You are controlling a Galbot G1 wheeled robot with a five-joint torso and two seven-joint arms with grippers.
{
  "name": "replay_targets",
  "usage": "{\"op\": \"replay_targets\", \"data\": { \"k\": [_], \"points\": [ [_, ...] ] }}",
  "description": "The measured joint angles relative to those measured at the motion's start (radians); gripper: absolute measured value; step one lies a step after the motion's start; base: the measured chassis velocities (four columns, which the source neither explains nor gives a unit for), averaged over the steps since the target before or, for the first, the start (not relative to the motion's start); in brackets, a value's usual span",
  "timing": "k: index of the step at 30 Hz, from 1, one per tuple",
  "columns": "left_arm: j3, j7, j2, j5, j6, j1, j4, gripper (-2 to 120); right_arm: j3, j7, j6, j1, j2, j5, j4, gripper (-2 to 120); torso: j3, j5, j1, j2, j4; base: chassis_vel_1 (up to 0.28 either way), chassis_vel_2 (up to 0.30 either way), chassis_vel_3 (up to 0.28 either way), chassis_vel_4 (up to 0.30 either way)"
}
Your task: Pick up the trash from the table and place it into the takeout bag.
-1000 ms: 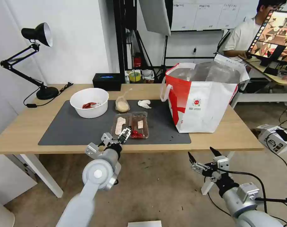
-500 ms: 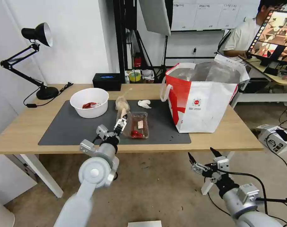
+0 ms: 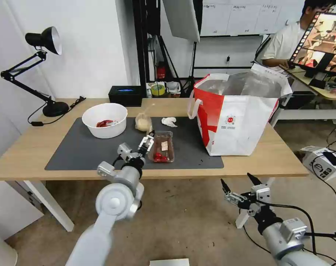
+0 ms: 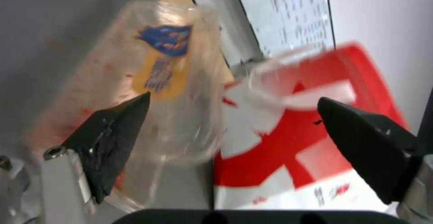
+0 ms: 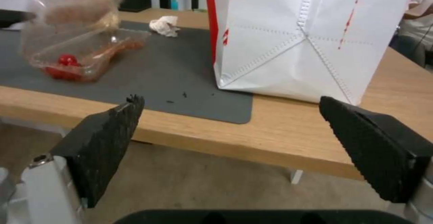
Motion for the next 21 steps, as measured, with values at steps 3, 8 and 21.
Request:
{"op": "replay_targets", "data": {
  "k": [3, 8, 21],
  "points": [
    [0.073, 0.0, -0.004, 0.03, 0.021, -0.053, 0.042, 100, 0.011, 0.0, 0.001, -0.012, 0.003, 0.0, 0.01, 100, 0.0, 0.0, 0.0, 0.0, -0.0002, 0.0, 0.0, 0.0, 0.0],
    [0.136, 0.007, 0.005, 0.099, 0.049, -0.117, 0.091, 100, 0.021, 0.0, 0.002, -0.027, 0.007, 0.0, 0.025, 100, 0.0, 0.0, 0.0, 0.0, -0.0003, 0.0, 0.0, 0.0, 0.0],
    [0.269, 0.712, 0.254, 0.895, -0.076, -0.332, 0.42, 67, 0.002, 0.037, 0.001, 0.065, -0.07, 0.303, 0.001, 100, 0.0, -0.0003, 0.0, 0.0, -0.0003, 0.0, 0.0, 0.0, 0.0]
  ]
}}
